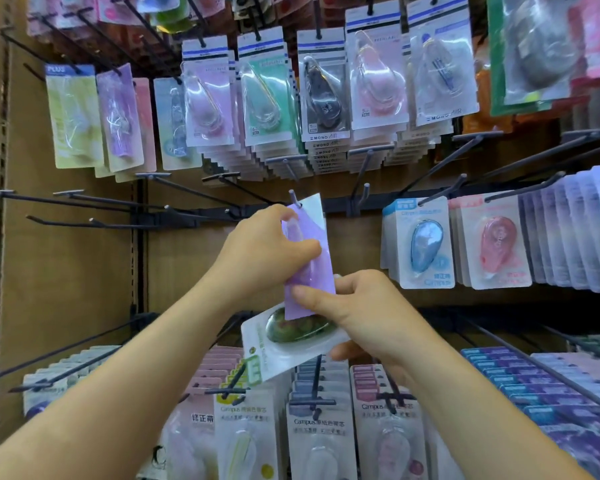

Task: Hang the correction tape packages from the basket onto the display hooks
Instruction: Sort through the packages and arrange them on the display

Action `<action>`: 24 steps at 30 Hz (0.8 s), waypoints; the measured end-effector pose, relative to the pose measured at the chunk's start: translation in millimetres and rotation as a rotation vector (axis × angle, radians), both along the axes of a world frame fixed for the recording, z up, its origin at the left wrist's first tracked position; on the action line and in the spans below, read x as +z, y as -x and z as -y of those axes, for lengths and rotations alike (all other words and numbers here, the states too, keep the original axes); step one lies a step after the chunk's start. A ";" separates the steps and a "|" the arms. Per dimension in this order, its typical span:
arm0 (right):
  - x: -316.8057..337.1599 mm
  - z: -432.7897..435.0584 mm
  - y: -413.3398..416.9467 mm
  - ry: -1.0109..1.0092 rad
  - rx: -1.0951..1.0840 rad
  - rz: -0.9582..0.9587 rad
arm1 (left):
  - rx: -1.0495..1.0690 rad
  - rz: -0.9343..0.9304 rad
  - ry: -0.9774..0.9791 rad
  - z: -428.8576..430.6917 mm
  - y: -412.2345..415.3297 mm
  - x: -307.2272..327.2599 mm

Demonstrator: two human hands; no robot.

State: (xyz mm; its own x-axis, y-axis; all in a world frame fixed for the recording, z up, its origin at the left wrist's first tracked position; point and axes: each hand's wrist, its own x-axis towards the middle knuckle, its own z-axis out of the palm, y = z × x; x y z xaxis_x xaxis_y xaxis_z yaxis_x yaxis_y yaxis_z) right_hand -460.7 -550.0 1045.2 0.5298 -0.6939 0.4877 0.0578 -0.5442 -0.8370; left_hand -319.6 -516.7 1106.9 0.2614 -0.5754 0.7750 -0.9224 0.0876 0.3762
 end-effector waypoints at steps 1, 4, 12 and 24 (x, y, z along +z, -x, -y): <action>2.3 1.9 7.5 0.016 -0.025 -0.009 | -0.019 -0.023 0.003 4.2 -2.2 0.5; 7.8 14.6 38.6 0.039 -0.207 0.089 | 0.043 -0.002 -0.028 27.7 -12.8 -4.1; -7.6 38.8 73.9 0.013 -0.233 0.464 | 0.213 0.196 -0.062 111.2 -30.3 -13.3; -24.5 60.5 92.0 -0.088 -0.278 0.585 | 0.270 0.223 -0.205 152.9 -52.5 -5.4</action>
State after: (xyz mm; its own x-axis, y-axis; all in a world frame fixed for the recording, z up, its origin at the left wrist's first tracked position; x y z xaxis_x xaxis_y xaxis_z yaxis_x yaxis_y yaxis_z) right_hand -552.8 -610.5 1020.7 -0.0112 -0.8171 0.5764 0.3839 -0.5358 -0.7520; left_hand -267.2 -669.6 1101.5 0.2626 -0.6577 0.7060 -0.9630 -0.2250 0.1485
